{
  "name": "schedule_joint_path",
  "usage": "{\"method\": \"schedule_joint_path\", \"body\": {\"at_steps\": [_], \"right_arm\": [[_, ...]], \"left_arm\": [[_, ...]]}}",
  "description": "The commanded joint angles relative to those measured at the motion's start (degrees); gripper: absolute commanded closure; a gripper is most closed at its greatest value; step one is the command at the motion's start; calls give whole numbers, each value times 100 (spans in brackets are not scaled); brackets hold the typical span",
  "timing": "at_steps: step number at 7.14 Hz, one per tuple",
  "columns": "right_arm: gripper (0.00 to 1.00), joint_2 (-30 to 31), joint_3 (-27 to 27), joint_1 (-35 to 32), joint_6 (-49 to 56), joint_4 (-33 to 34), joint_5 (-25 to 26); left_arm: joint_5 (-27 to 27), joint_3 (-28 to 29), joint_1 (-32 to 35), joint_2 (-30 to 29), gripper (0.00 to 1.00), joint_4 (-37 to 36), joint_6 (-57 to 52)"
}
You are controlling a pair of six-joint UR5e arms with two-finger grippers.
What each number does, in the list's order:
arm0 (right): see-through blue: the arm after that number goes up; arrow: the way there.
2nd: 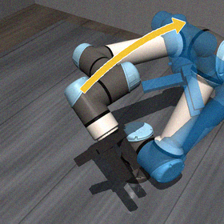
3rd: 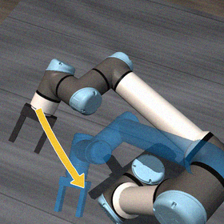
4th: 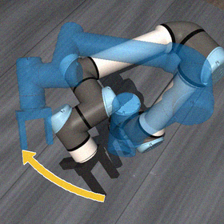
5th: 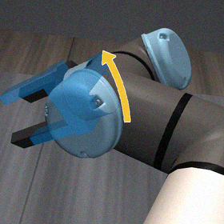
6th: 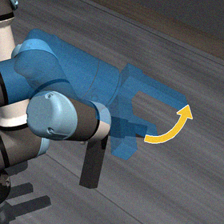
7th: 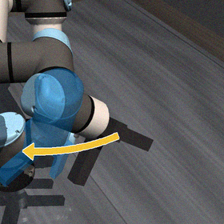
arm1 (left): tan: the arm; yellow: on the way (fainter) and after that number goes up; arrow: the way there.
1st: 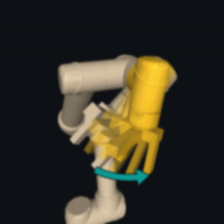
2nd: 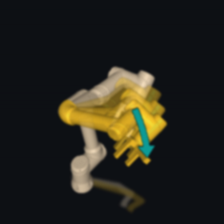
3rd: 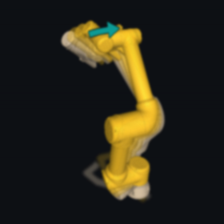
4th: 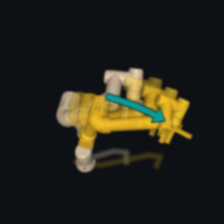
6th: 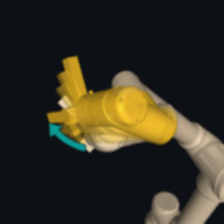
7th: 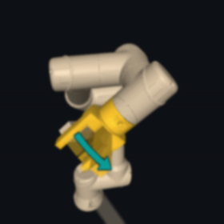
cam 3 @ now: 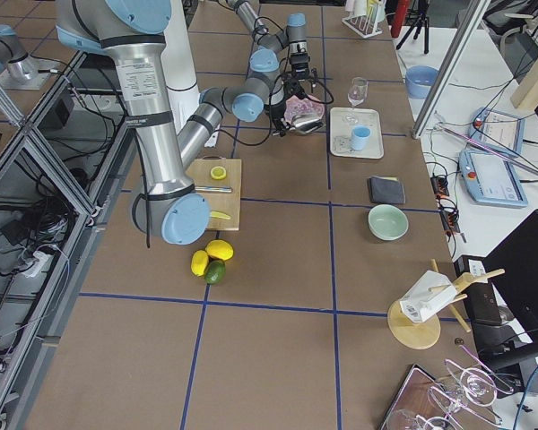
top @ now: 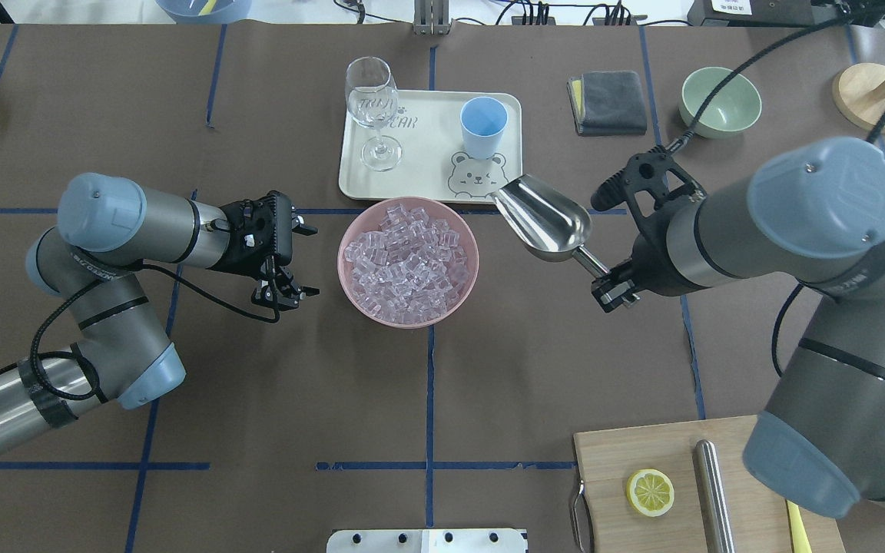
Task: Put ice in cup with scoop
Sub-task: 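Lower the scoop with the right gripper into the ice cubes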
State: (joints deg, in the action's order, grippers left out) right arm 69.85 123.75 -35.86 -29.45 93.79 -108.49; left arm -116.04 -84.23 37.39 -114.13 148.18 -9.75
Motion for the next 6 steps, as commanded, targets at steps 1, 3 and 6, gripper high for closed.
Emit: {"method": "schedule_joint_path", "body": {"at_steps": [1, 3, 6], "right_arm": [[100, -1137, -35, 43, 824, 1777, 169], [100, -1778, -183, 61, 2215, 3286, 179], [100, -2766, -1071, 79, 2812, 4314, 171]], "left_arm": [[3, 12, -4, -4, 0, 0, 0], [3, 12, -21, -13, 0, 0, 0], [3, 12, -21, -13, 0, 0, 8]]}}
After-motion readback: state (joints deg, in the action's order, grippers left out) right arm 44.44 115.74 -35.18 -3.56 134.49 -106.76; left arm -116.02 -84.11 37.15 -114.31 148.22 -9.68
